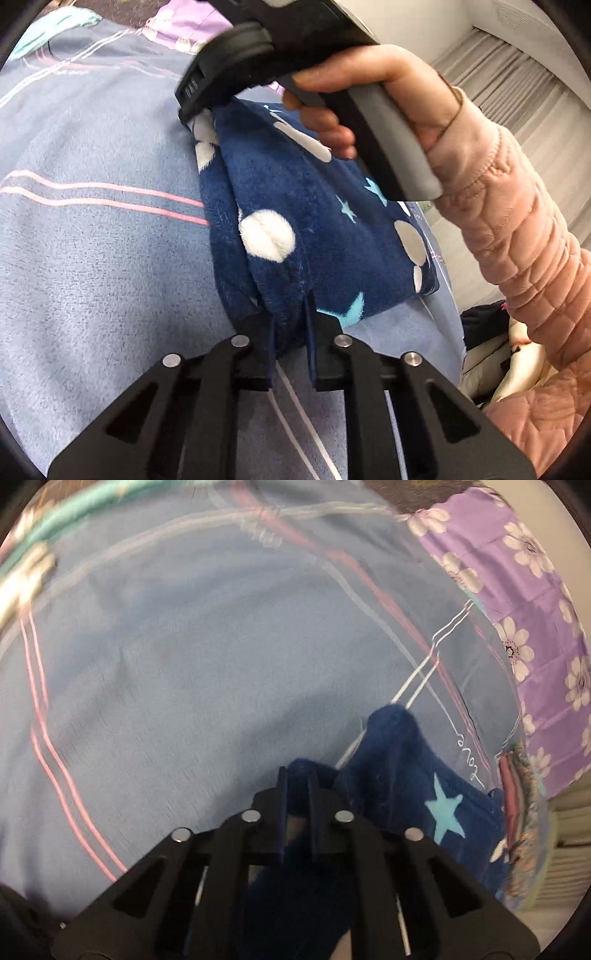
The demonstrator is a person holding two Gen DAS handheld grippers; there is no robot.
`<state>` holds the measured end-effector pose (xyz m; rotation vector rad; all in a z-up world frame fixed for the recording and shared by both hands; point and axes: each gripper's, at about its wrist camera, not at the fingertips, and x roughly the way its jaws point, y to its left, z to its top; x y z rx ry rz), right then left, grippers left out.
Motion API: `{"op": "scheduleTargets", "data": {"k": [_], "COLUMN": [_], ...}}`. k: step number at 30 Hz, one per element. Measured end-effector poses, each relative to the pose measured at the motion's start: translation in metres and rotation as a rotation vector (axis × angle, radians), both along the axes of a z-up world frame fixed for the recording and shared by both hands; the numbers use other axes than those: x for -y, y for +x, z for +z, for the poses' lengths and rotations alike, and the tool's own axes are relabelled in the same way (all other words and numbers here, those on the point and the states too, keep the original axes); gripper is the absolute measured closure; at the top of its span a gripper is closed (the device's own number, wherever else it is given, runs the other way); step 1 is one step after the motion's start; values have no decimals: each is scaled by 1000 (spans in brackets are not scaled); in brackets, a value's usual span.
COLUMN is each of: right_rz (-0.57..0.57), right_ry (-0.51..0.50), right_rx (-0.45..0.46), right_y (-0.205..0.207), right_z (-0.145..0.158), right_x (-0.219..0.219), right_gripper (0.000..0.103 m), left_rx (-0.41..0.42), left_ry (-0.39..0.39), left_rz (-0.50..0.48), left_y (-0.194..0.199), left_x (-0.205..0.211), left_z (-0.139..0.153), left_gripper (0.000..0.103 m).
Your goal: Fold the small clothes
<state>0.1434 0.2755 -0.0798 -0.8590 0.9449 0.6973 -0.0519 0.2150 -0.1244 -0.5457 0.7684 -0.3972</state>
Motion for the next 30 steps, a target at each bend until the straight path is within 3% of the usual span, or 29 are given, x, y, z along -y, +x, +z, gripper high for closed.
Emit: {"op": "scheduleTargets", "data": {"k": [4,7,9,10,12,14,16,17,18,21,25,28,30], "right_rz": [0,-13,-29,-29,-44,-87,-100,-93,-87,-67,-104,-116,-107], "right_ry": [88,189,271,315,317,301,255,231,237,287,304,344,428], "right_rx": [-72,-90,-71,-30,10,-35,-119,-167,-209,-175,-196,-160,-138], "right_y": [16,19,19,17,16,23,27,28,28,28,30,19,4], "right_z": [-11,5,28,45,61,62,44,28,15,-10,-2,17,38], "right_x": [7,21,34,44,55,66,67,64,62,53,58,80,113], "right_gripper": [99,91,63,58,57,57,57,67,70,65,64,63,51], "left_rx": [-14,-21,-23,-25,-26,-26,-28,-29,-30,-31,-35,-30,-16], "left_ry": [18,1,-8,-13,-16,-17,-25,-27,-24,5,15,27,51], "left_rz": [-9,-13,-13,-13,-14,-14,-15,-15,-15,-7,-6,1,9], "left_y": [-5,-4,-3,-3,-2,-2,-1,-1,-1,-1,-1,-3,-7], "left_x": [4,2,1,0,-1,-1,-5,-5,-4,-2,0,-1,0], "left_z": [-4,-5,-6,-7,-7,-7,-9,-9,-9,-8,-7,-6,-2], "left_gripper": [91,91,90,90,89,88,88,88,88,88,86,84,83]}}
